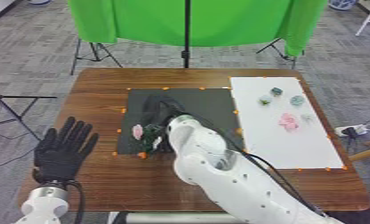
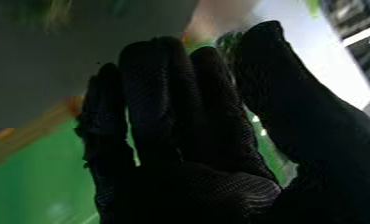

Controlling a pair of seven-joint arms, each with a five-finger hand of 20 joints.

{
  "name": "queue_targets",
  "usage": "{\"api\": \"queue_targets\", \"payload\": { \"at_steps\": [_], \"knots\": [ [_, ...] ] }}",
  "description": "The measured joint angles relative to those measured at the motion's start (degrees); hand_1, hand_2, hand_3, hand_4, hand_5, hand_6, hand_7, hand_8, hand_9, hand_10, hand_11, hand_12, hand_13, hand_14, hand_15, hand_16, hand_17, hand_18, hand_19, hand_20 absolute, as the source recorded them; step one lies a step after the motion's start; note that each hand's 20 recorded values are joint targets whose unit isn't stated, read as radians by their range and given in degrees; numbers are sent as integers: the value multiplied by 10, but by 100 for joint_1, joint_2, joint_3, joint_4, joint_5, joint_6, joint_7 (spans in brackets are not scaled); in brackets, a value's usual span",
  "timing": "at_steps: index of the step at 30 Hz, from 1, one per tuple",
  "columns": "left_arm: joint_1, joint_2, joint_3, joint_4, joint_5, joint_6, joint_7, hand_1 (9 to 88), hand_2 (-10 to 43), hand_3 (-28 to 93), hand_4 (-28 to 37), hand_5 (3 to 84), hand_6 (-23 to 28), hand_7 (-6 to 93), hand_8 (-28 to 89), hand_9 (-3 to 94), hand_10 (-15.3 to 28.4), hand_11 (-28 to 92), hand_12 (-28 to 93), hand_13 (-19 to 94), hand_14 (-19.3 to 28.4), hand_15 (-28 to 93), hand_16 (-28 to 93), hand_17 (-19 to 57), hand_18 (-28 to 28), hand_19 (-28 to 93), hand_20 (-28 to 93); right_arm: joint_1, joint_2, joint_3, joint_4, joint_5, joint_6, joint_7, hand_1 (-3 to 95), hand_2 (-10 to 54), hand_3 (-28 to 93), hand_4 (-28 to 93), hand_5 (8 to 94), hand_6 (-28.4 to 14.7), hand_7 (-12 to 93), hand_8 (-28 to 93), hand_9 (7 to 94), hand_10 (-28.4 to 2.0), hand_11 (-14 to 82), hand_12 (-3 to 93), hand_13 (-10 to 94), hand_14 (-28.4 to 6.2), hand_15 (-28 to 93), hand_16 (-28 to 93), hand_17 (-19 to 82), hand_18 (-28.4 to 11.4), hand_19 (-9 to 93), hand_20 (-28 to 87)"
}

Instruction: Arrange flowers

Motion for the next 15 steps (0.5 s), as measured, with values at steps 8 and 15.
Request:
{"api": "queue_targets", "payload": {
  "at_steps": [8, 15],
  "knots": [
    [171, -123, -141, -50, 12, -17, 50, 279, 205, 754, -283, 465, 81, 109, -77, 388, 142, 175, 125, 305, 138, 318, -40, -37, 140, 295, 168, -700, 1309, 1606, -953, 21, 240, 136, 477, -95, 794, -283, 571, -64, 123, -108, 543, -184, 157, 158, 473, -164, 489, 145, 215, -227, 747, 320],
    [272, -92, -186, -78, -1, -17, 152, 279, 205, 754, -283, 467, 81, 111, -77, 389, 143, 176, 125, 305, 137, 320, -40, -37, 140, 295, 169, -1579, 2597, 2779, -796, 258, 1090, 62, 460, -95, 796, -283, 529, -66, 121, -110, 510, -183, 146, 157, 450, -166, 459, 151, 222, -229, 787, 332]
  ]
}}
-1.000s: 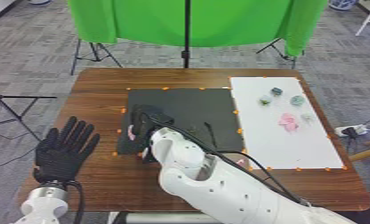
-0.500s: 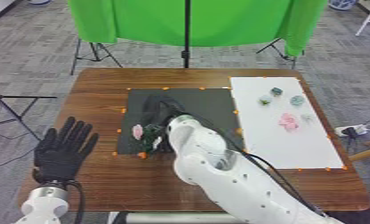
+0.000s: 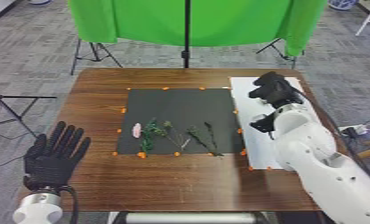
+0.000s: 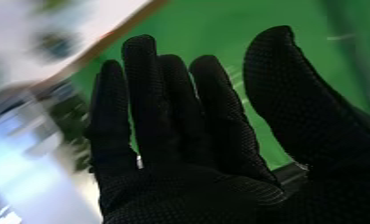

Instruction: Arrange flowers

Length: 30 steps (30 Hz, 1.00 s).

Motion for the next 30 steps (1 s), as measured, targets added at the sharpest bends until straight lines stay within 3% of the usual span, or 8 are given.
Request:
{"api": "queue_targets", "payload": {
  "at_steps": [6, 14, 20, 22, 24, 26, 30],
  "knots": [
    [33, 14, -24, -13, 1, 1, 22, 278, 205, 755, -283, 466, 81, 111, -77, 388, 143, 176, 125, 305, 139, 320, -40, -37, 140, 295, 169, -839, 292, 757, -105, -243, -292, 384, 477, -95, 805, -283, 524, -59, 125, -111, 471, -172, 128, 149, 426, -166, 433, 146, 217, -231, 791, 335],
    [26, -25, -19, -16, -7, 40, 23, 279, 206, 755, -283, 462, 80, 111, -77, 389, 144, 180, 127, 305, 138, 325, -39, -39, 140, 299, 171, -1136, 315, 716, 42, -650, -661, 382, 513, -95, 813, -283, 480, -50, 135, -116, 427, -152, 115, 139, 423, -155, 429, 152, 221, -231, 804, 344],
    [-53, 5, 4, 19, -24, 105, 51, 279, 207, 755, -283, 464, 81, 114, -77, 389, 145, 184, 127, 307, 137, 332, -39, -39, 140, 302, 173, -791, 326, 107, 734, -1205, -476, 394, 557, -95, 820, -283, 547, -33, 173, -129, 519, -151, 177, 159, 503, -128, 486, 167, 267, -221, 836, 359],
    [-81, 10, 13, 25, -26, 105, 51, 278, 207, 755, -283, 464, 81, 115, -78, 389, 145, 184, 127, 307, 138, 334, -39, -39, 140, 302, 172, -641, 324, -76, 954, -1473, -338, 404, 596, -95, 757, -283, 585, -27, 192, -137, 563, -145, 209, 174, 540, -108, 457, 252, 285, -216, 843, 369],
    [-94, 10, 22, 25, -30, 105, 51, 278, 207, 756, -283, 464, 81, 115, -78, 389, 144, 185, 127, 307, 138, 336, -40, -39, 140, 302, 173, -534, 321, -195, 1148, -1605, -121, 404, 662, -95, 665, -283, 668, -12, 260, -57, 708, -115, 155, 345, 641, -86, 430, 363, 318, -205, 847, 387],
    [-94, 10, 26, 25, -34, 105, 50, 278, 207, 755, -283, 465, 81, 115, -78, 389, 145, 184, 127, 306, 138, 335, -41, -39, 140, 303, 173, -424, 319, -296, 1314, -1605, 268, 424, 683, -95, 651, -283, 714, -15, 327, -4, 778, -108, 157, 432, 675, -84, 459, 400, 332, -201, 845, 400],
    [-89, 6, 32, 24, -35, 105, 48, 278, 208, 755, -283, 465, 81, 116, -78, 390, 145, 185, 127, 305, 137, 335, -42, -39, 140, 303, 172, -342, 314, -383, 1530, -1590, 1081, 439, 678, -95, 666, -283, 718, -19, 318, -3, 783, -109, 150, 436, 676, -89, 464, 407, 338, -199, 840, 401]
  ]
}}
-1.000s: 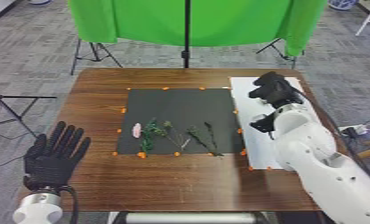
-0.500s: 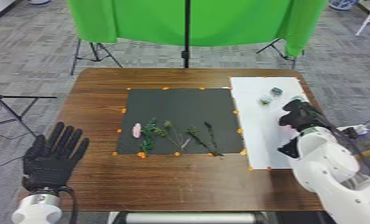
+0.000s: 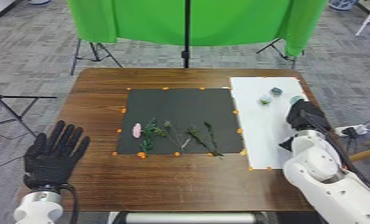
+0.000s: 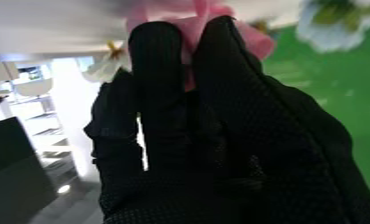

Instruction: Arrange flowers

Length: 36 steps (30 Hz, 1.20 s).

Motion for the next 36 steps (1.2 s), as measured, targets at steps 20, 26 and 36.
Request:
{"api": "queue_targets", "payload": {
  "at_steps": [20, 26, 36],
  "knots": [
    [142, 37, -91, -51, 1, -4, -24, 278, 208, 754, -283, 466, 81, 115, -79, 390, 144, 185, 127, 306, 138, 333, -41, -40, 140, 304, 172, 2111, -592, -1920, -821, 1026, -453, -1307, 667, -95, 659, -283, 691, -24, 248, -5, 752, -117, 114, 404, 657, -78, 405, 385, 329, -168, 803, 382],
    [110, 75, -12, -54, 1, -1, -16, 278, 207, 755, -283, 466, 82, 116, -78, 390, 145, 185, 127, 305, 138, 333, -41, -40, 140, 304, 172, 3070, -1524, -2926, -165, 1044, -1079, -1441, 668, -95, 654, -283, 686, -24, 247, -7, 749, -120, 114, 405, 656, -76, 390, 386, 334, -158, 792, 377],
    [-13, 183, 159, -39, -5, 4, 0, 277, 207, 754, -283, 465, 81, 116, -78, 390, 145, 185, 127, 308, 139, 341, -40, -40, 140, 304, 171, 3483, -2905, -3750, 997, 756, -1155, -1622, 652, -95, 654, -283, 652, -27, 239, -45, 697, -118, 139, 360, 632, -66, 356, 385, 340, -133, 765, 357]
  ]
}}
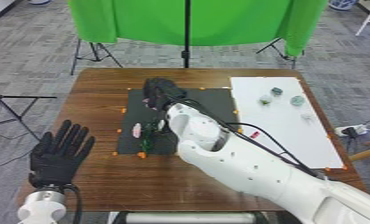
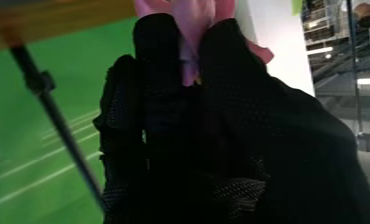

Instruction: Arrange flowers

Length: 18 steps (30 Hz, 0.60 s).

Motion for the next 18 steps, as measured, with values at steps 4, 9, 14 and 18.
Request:
{"api": "queue_targets", "payload": {
  "at_steps": [4, 9, 14, 18],
  "knots": [
    [-66, 39, 32, 12, -11, 3, 1, 277, 207, 754, -283, 466, 81, 117, -78, 391, 145, 186, 127, 308, 140, 340, -42, -39, 141, 304, 171, -110, -236, 3, 129, -139, -108, 1, 643, -95, 660, -283, 645, -28, 238, -77, 668, -128, 180, 320, 615, -69, 347, 377, 333, -128, 744, 345],
    [-93, 42, 30, 20, -38, 8, 0, 277, 207, 754, -283, 466, 81, 118, -79, 393, 146, 191, 130, 308, 139, 342, -42, -39, 141, 304, 171, -265, -271, 58, 76, -210, -404, 87, 576, -95, 754, -283, 614, -32, 224, -146, 586, -150, 198, 176, 565, -87, 330, 264, 312, -131, 720, 306],
    [-87, 40, 20, 21, -74, 10, -1, 277, 207, 755, -283, 466, 80, 118, -79, 394, 146, 193, 131, 308, 139, 341, -42, -39, 141, 304, 171, -471, -273, 248, -50, -209, -990, 184, 548, -95, 790, -283, 584, -36, 179, -137, 529, -150, 139, 144, 539, -107, 378, 187, 289, -161, 749, 302],
    [-87, 36, 19, 23, -78, 10, -3, 278, 207, 755, -283, 466, 80, 118, -79, 394, 146, 193, 131, 308, 139, 341, -42, -39, 140, 304, 171, -532, -270, 251, -120, -202, -968, 282, 532, -95, 801, -283, 553, -39, 151, -128, 506, -150, 117, 132, 529, -124, 419, 182, 273, -195, 784, 314]
  ]
}}
